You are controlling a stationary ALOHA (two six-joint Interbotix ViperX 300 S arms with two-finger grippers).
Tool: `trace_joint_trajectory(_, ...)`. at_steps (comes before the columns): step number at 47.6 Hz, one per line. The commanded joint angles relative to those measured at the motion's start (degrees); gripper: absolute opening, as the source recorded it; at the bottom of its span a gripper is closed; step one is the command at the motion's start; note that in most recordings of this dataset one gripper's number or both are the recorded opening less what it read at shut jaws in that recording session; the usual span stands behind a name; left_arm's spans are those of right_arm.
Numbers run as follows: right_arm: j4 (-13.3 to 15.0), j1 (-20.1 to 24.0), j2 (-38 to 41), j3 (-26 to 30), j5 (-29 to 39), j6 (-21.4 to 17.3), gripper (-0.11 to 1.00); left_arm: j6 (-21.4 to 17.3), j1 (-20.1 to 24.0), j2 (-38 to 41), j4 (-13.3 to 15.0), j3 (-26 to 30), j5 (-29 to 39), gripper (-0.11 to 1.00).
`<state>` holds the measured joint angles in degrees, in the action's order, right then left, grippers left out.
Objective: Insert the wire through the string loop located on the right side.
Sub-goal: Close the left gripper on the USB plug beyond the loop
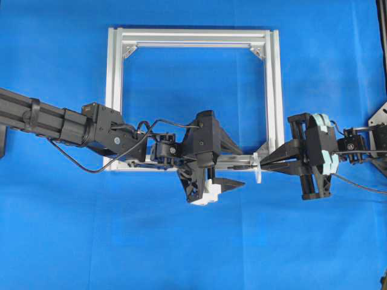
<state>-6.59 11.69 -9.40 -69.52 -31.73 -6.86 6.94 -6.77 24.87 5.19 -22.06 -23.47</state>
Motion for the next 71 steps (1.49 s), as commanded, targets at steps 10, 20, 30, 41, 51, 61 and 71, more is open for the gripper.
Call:
trace_joint_trajectory(10,-0.09,-0.09,-0.35,0.88,-0.44,0.00,-0.04,-0.09,-0.18,-1.23,-0.18,0.88,-0.26,0.84)
trace_joint_trajectory(20,-0.09,0.00,-0.35,0.88,-0.44,0.00,-0.04,-0.09,-0.18,-1.23,-0.09,0.97,-0.26,0.83)
trace_joint_trajectory(30,-0.09,0.00,-0.35,0.88,-0.44,0.00,-0.04,-0.26,-0.18,-1.14,-0.09,1.23,-0.26,0.74)
trace_joint_trajectory(41,-0.09,0.00,-0.44,0.97,-0.62,0.00,-0.04,-0.53,0.09,-1.14,-0.18,1.23,-0.26,0.10)
trace_joint_trajectory(51,0.09,0.00,-0.35,0.88,-0.44,0.00,-0.04,-1.41,0.09,-1.14,-0.18,1.32,-0.26,0.08)
trace_joint_trajectory(61,0.09,0.00,-0.35,0.88,-0.35,0.00,-0.02,-1.41,0.09,-1.23,-0.09,1.32,-0.18,0.08)
trace_joint_trajectory(71,-0.09,0.00,-0.44,0.88,0.44,-0.35,0.29,-1.41,0.09,-1.32,-0.09,1.32,-0.18,0.08)
